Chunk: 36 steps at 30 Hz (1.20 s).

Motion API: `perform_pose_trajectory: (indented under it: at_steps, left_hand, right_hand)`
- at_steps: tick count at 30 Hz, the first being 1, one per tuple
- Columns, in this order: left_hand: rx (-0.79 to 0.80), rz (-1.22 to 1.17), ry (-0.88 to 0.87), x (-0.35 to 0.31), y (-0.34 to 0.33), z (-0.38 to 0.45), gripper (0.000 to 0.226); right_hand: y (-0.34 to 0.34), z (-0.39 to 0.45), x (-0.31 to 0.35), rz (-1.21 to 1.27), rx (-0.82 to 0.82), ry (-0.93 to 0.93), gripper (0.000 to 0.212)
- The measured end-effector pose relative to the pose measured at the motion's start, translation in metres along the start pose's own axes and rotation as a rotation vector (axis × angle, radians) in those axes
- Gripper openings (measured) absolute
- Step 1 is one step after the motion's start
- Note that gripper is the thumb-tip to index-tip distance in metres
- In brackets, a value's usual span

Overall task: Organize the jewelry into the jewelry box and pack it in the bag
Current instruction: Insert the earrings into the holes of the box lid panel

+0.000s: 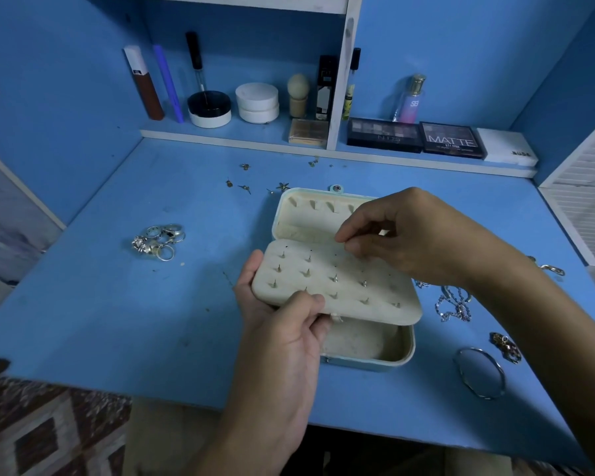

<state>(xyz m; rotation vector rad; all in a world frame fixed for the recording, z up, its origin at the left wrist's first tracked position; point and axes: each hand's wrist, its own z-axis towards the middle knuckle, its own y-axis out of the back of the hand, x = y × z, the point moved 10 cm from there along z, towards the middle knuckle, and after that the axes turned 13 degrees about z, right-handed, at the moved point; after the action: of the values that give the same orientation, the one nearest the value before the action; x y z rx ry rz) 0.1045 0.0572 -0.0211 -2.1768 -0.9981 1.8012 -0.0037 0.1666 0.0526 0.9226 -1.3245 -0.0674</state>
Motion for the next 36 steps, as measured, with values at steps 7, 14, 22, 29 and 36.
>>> perform_pose_trajectory:
  at_steps: [7,14,22,29,36]
  left_hand:
    - [-0.003,0.031,0.013,-0.001,-0.001,-0.002,0.073]
    - [-0.019,0.03,0.025,-0.001,-0.002,-0.003,0.065]
    - [-0.004,-0.007,0.011,-0.002,-0.001,-0.002,0.072]
    - [-0.032,0.012,0.031,0.0,-0.001,-0.004,0.066]
    - [-0.034,0.006,0.026,-0.002,-0.001,-0.004,0.067]
  right_hand:
    - [-0.009,0.001,0.007,-0.027,0.079,0.006,0.013]
    - [-0.014,0.004,0.01,-0.067,0.123,0.013,0.021]
    - [-0.02,0.004,0.011,-0.12,0.152,0.027,0.026]
    - [-0.024,0.002,0.013,-0.173,0.191,0.031,0.025]
    - [-0.025,-0.001,0.019,-0.199,0.183,0.073,0.025]
